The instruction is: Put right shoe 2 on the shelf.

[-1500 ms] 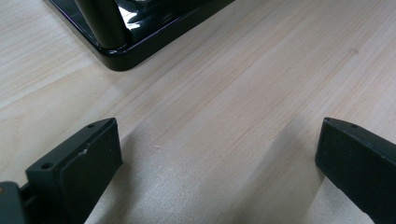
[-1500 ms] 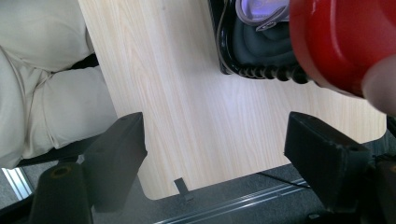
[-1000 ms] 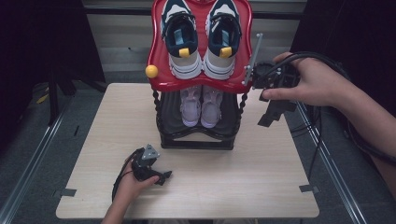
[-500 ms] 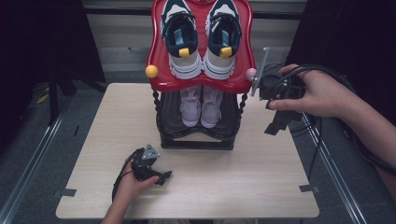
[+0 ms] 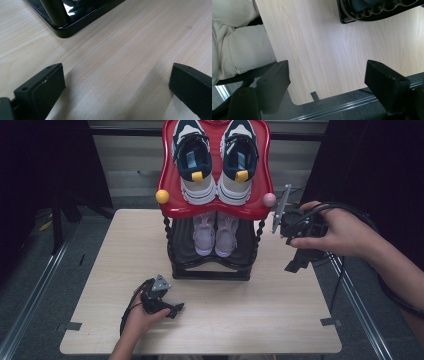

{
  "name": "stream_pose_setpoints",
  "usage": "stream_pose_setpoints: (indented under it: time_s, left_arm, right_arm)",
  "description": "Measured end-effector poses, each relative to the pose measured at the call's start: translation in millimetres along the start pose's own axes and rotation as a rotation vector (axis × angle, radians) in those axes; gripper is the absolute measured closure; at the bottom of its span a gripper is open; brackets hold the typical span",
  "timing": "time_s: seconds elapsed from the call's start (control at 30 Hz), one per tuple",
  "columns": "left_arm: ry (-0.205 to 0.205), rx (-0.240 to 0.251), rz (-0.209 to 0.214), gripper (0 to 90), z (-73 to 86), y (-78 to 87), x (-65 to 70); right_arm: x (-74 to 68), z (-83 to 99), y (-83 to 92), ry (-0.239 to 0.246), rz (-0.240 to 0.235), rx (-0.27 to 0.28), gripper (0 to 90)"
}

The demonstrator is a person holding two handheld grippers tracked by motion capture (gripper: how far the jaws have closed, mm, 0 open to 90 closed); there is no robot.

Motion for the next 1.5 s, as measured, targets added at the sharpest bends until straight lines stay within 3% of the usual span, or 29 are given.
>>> stream_pose_setpoints:
  time_s: [0.63, 1.2, 1.5]
  left_arm:
    - [0.003, 0.008, -0.001, 0.0, -0.7, -0.4, 0.1]
    - [0.003, 0.009, -0.001, 0.0, -0.8, -0.4, 0.1]
    - [0.003, 0.008, -0.001, 0.0, -0.7, -0.4, 0.1]
  right_arm:
    - [-11.6, 16.4, -32.2, -0.014, -0.015, 0.007, 19.6]
    - [-20.4, 20.4, -70.0, -0.022, -0.025, 0.011, 19.4]
    - [-25.1, 28.5, -95.2, -0.029, -0.025, -0.013, 19.3]
Point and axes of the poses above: each handheld gripper's, and its own axes: y roughly backward along the jaws, z roughly out of its underside, x roughly to its right, the point moved 9 cm from there along -y, roughly forward along the jaws, and after that the axes turned 11 degrees about z, right-handed, at the moved point
